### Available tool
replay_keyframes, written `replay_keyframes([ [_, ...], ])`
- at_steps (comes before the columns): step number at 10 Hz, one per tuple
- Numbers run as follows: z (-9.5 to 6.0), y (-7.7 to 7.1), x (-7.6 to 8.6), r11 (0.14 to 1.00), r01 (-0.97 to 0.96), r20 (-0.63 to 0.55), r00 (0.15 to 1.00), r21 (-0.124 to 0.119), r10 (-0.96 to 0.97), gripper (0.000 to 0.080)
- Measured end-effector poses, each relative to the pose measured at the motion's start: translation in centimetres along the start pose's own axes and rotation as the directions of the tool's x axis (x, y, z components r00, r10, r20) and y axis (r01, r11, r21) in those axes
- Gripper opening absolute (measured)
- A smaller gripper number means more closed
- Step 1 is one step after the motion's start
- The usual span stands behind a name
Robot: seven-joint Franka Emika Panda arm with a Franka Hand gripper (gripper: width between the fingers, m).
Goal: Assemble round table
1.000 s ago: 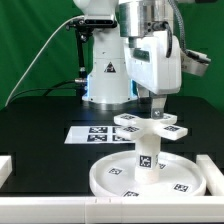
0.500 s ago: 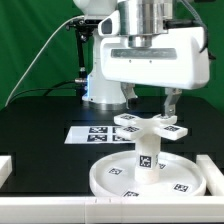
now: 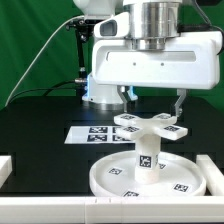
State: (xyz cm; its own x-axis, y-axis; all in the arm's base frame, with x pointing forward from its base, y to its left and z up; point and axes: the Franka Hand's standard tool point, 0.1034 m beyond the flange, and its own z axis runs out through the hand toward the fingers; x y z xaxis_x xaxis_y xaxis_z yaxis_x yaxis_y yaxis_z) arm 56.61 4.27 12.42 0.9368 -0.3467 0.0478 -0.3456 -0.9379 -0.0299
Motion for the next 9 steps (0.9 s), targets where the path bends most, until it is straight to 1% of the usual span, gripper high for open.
replay_keyframes([
  [1, 0.2, 0.2, 0.0, 0.986, 0.166, 0.002, 0.986, -0.011, -0.166, 0.0649],
  [3, 0.4, 0.0, -0.2, 0.941, 0.339, 0.0, 0.941, -0.02, -0.339, 0.0649],
  [6, 0.5, 0.2, -0.1, 0.939, 0.343, 0.001, 0.939, -0.021, -0.343, 0.0649],
  [7, 0.8, 0.4, -0.1, 0.939, 0.344, 0.004, 0.939, -0.026, -0.344, 0.0649],
  [9, 1.2, 0.1, -0.4, 0.936, 0.351, 0.011, 0.936, -0.038, -0.351, 0.0649],
])
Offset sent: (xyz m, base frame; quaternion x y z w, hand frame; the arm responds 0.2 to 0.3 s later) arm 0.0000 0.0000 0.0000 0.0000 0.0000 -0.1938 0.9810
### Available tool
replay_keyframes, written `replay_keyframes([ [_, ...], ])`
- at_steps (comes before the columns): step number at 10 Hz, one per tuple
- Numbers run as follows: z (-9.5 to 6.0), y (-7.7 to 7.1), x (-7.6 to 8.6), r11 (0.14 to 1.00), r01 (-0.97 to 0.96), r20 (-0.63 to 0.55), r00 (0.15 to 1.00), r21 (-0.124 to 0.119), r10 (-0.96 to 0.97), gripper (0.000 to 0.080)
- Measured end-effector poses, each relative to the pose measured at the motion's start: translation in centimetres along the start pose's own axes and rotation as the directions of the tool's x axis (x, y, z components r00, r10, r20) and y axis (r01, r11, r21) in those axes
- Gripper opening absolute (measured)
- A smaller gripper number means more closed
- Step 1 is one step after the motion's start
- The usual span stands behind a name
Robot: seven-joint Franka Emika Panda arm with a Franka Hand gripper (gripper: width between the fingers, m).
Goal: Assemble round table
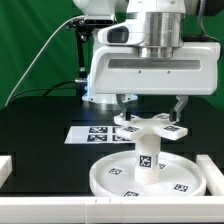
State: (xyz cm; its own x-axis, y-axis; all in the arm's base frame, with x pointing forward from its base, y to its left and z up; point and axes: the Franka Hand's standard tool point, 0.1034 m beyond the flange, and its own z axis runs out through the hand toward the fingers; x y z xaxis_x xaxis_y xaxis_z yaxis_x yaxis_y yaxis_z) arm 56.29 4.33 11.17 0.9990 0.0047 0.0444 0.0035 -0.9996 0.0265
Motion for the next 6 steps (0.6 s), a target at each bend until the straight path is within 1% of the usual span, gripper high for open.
replay_keyframes([
  [2, 0.4, 0.1, 0.1, 1.0, 0.002, -0.009, 1.0, -0.008, -0.002, 0.0649],
  [4, 1.1, 0.6, 0.2, 1.0, -0.001, -0.02, 1.0, -0.025, 0.0, 0.0649],
  [6, 1.4, 0.7, 0.2, 1.0, -0.006, -0.024, 1.0, -0.03, 0.005, 0.0649],
])
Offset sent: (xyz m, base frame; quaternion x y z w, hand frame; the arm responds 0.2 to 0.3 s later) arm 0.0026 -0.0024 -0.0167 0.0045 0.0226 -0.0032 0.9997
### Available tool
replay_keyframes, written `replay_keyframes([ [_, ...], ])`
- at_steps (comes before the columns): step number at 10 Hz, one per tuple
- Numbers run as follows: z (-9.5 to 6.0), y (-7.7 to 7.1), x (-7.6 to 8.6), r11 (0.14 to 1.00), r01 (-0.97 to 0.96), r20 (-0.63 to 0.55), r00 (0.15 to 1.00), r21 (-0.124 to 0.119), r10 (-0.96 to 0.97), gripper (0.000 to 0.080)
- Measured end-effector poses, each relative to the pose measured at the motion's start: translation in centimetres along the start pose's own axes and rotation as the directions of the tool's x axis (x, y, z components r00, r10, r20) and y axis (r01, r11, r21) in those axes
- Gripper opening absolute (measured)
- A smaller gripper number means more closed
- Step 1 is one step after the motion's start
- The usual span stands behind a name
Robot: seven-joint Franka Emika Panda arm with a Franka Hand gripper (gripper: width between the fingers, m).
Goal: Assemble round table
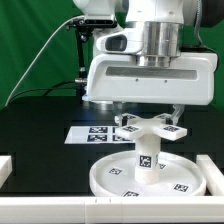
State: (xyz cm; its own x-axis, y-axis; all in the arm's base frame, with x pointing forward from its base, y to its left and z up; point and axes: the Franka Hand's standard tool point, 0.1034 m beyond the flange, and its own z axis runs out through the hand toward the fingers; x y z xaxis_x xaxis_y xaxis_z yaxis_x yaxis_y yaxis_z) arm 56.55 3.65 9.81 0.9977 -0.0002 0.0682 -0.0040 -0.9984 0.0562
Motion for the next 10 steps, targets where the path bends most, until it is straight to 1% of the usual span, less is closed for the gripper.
replay_keyframes([
  [1, 0.0, 0.06, 0.01, 1.0, -0.001, 0.0, 1.0, 0.0, 0.001, 0.0649],
  [2, 0.0, 0.07, 0.0, 1.0, -0.011, 0.0, 1.0, 0.0, 0.011, 0.0559],
  [3, 0.04, 0.09, -0.09, 1.0, -0.031, 0.004, 1.0, 0.0, 0.031, 0.0559],
  [4, 0.05, 0.1, -0.1, 0.999, -0.032, 0.004, 0.999, 0.0, 0.032, 0.0443],
  [5, 0.05, 0.1, -0.11, 0.999, -0.054, 0.004, 0.999, 0.001, 0.054, 0.0443],
  [7, 0.07, 0.09, -0.14, 0.972, -0.233, 0.006, 0.972, 0.0, 0.233, 0.0443],
  [8, 0.09, 0.05, -0.17, 0.946, -0.324, 0.005, 0.946, -0.001, 0.324, 0.0443],
  [10, 0.04, -0.19, -0.21, 0.852, -0.524, -0.017, 0.852, 0.001, 0.524, 0.0443],
])
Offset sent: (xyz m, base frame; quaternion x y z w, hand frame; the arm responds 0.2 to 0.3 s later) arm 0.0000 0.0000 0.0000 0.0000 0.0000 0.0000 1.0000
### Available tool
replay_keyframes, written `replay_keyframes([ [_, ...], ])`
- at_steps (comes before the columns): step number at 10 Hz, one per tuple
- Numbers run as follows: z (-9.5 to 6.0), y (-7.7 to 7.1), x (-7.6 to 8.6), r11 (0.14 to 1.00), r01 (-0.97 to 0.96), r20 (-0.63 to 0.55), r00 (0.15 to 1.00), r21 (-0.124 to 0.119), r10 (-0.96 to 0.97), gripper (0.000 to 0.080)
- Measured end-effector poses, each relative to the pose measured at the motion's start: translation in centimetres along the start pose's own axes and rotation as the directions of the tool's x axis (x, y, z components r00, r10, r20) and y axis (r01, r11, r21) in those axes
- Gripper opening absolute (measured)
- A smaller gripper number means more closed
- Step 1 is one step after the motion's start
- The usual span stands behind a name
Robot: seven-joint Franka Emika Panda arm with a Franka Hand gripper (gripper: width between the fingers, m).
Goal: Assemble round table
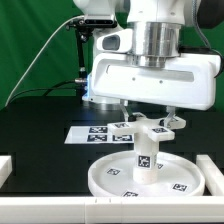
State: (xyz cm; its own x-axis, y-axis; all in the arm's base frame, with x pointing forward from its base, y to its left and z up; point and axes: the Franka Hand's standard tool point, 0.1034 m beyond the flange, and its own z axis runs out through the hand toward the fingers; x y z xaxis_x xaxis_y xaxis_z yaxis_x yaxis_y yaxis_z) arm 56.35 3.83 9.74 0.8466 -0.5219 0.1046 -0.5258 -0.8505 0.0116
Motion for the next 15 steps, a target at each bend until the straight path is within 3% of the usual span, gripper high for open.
replay_keyframes([
  [3, 0.02, 0.03, 0.0, 0.962, -0.272, 0.018, 0.962, -0.008, 0.272, 0.0445],
  [5, 0.06, 0.0, 0.02, 0.894, -0.447, 0.034, 0.894, -0.029, 0.448, 0.0445],
  [7, 0.05, -0.19, 0.02, 0.796, -0.602, 0.046, 0.795, -0.056, 0.605, 0.0445],
  [12, 0.07, -0.21, -0.03, 0.484, -0.873, 0.058, 0.481, -0.064, 0.875, 0.0445],
  [15, 0.01, -0.16, -0.19, 0.379, -0.923, 0.053, 0.376, -0.071, 0.925, 0.0445],
])
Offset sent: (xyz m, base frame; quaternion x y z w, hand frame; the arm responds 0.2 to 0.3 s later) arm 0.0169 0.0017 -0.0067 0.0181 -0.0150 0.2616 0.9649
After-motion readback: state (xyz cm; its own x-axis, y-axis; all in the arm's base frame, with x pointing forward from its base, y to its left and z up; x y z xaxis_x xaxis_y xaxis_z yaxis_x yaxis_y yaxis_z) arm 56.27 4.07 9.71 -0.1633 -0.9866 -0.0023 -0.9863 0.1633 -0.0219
